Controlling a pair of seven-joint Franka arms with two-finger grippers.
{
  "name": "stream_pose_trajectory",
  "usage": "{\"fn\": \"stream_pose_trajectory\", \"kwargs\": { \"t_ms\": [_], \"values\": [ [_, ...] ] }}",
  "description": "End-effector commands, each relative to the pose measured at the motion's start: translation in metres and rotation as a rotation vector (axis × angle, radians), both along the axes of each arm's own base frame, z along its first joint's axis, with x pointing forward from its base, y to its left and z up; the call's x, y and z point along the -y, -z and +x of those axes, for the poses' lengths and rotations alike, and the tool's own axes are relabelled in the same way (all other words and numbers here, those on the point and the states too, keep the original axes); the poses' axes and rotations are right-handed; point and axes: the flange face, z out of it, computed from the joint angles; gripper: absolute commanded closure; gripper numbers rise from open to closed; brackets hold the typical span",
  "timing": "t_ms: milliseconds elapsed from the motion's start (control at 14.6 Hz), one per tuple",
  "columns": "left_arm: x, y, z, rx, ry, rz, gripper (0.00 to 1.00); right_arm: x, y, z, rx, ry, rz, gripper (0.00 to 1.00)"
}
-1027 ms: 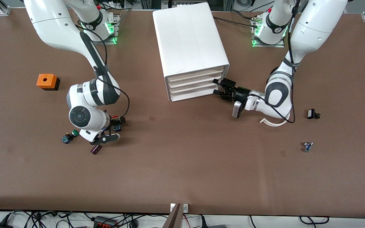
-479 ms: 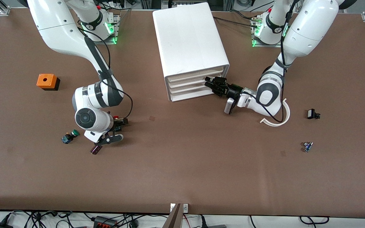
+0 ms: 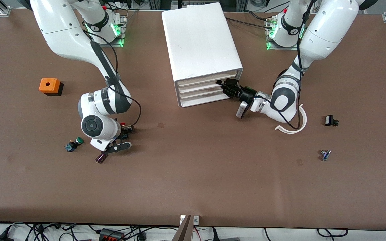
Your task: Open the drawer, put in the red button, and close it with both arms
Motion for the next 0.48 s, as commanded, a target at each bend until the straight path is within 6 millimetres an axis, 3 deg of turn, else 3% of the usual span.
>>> {"fn": "stream_pose_trajectory", "kwargs": {
  "t_ms": [0,68,274,342,411],
  "values": [
    [-0.005,-0.014,0.036,0.067,-0.043,0.001,0.99,-0.003,-0.007,0.007,0.015,-0.023,0.015,0.95],
    [-0.009,-0.012,0.047,0.074,-0.059,0.023,0.99,-0.004,-0.011,0.01,0.021,-0.022,0.017,1.0],
    [-0.01,-0.015,0.083,0.051,-0.092,0.066,0.97,-0.007,-0.024,0.015,0.042,-0.031,0.028,1.0],
    [-0.011,-0.016,0.093,0.037,-0.102,0.078,0.84,-0.011,-0.039,0.022,0.065,-0.031,0.037,1.0],
    [-0.013,-0.017,0.098,0.033,-0.118,0.099,0.36,-0.013,-0.062,0.029,0.09,-0.033,0.044,1.0]
  ]
}}
